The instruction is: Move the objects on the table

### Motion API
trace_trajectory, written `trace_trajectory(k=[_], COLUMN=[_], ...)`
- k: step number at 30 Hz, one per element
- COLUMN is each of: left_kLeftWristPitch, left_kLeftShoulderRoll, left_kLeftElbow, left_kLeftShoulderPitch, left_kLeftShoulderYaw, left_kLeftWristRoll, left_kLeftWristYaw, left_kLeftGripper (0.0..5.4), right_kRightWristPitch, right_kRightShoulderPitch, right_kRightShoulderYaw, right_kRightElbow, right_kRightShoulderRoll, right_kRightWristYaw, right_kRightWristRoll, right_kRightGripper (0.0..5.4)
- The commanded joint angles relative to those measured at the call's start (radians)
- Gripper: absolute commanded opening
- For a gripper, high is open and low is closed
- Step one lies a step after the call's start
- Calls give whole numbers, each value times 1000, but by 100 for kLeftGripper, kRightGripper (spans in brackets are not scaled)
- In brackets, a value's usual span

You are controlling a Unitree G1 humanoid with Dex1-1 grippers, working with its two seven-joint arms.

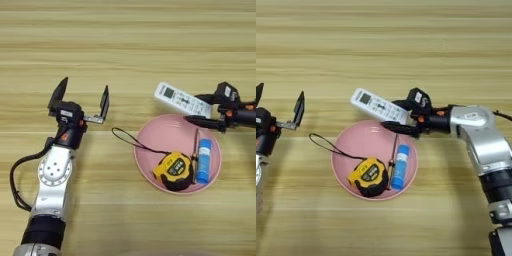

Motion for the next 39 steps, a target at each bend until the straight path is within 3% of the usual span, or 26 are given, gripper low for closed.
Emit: trace_trajectory(k=[1,7,14,19,20,28,39], left_kLeftWristPitch=[-1,0,-9,-14,-16,-29,-46], left_kLeftShoulderRoll=[8,12,17,17,16,16,14], left_kLeftElbow=[-16,-19,14,32,36,63,94], left_kLeftShoulderPitch=[3,0,-18,-28,-30,-44,-57], left_kLeftShoulderYaw=[-2,1,2,1,0,0,-3], left_kLeftWristRoll=[14,11,7,9,10,11,25], left_kLeftWristYaw=[2,2,0,1,2,3,14], left_kLeftGripper=[540,540,540,540,540,540,540], right_kRightWristPitch=[-6,-63,-130,-151,-155,-195,-149], right_kRightShoulderPitch=[66,125,128,120,121,107,133], right_kRightShoulderYaw=[-89,-150,-99,-89,-88,-123,-157], right_kRightElbow=[-2,132,267,305,308,282,26], right_kRightShoulderRoll=[-50,-94,-101,-94,-94,-74,-61], right_kRightWristYaw=[-34,-81,-125,-127,-126,-125,-107], right_kRightWristRoll=[27,-3,-101,-111,-111,-63,70], right_kRightGripper=[291,291,291,291,327,419,537])
